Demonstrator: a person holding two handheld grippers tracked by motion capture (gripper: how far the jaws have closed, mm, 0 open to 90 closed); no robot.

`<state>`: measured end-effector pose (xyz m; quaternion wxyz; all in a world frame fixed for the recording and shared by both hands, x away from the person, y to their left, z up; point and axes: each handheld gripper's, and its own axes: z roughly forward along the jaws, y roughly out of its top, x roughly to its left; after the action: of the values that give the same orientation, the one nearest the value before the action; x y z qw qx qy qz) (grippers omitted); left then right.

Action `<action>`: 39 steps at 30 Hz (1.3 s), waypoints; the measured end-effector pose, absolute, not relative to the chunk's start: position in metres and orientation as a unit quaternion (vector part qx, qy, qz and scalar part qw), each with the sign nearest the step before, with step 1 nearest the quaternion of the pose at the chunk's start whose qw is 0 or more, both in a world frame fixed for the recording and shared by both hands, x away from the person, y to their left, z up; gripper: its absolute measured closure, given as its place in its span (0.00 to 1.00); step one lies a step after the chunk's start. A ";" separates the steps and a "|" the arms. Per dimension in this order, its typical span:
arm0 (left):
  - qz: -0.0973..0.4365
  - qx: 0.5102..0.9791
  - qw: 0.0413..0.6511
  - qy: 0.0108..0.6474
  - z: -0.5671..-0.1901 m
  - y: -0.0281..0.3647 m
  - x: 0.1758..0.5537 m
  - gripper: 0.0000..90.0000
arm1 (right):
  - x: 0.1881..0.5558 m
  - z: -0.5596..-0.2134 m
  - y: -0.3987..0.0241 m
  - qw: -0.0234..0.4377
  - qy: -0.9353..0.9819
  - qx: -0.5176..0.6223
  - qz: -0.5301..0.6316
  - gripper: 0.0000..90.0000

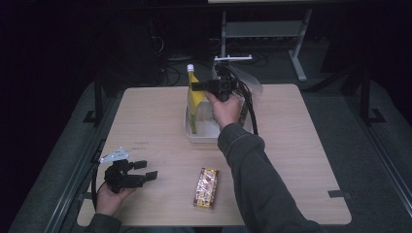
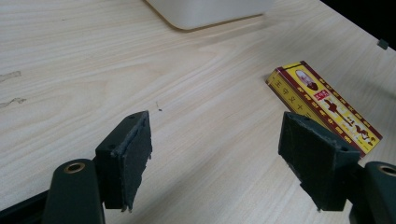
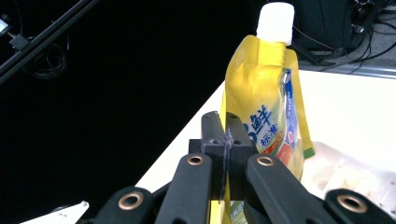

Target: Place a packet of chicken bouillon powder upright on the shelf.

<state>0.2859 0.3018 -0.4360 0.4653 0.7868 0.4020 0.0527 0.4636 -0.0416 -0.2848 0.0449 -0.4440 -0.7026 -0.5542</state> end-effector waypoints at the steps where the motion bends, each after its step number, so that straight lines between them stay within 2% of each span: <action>1: 0.052 0.786 0.466 0.402 -0.436 0.302 0.286 0.28 | 0.463 -0.284 -0.041 0.043 -0.704 -0.442 -0.554 0.99; 30: 0.056 0.796 0.457 0.393 -0.435 0.296 0.285 0.28 | 0.469 -0.322 -0.018 0.033 -0.715 -0.448 -0.536 0.98; 33: 0.056 0.797 0.456 0.393 -0.435 0.295 0.285 0.28 | 0.469 -0.325 -0.017 0.032 -0.715 -0.447 -0.536 0.96; 35: 0.056 0.797 0.455 0.393 -0.435 0.295 0.284 0.28 | 0.470 -0.325 -0.018 0.036 -0.713 -0.448 -0.537 0.89; 39: 0.056 0.798 0.454 0.392 -0.436 0.293 0.284 0.28 | 0.469 -0.321 -0.021 0.029 -0.720 -0.448 -0.530 0.84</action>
<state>0.2837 0.2933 -0.4359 0.4541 0.7981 0.3921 0.0558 0.4686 -0.0214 -0.3214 0.0293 -0.4483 -0.7196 -0.5295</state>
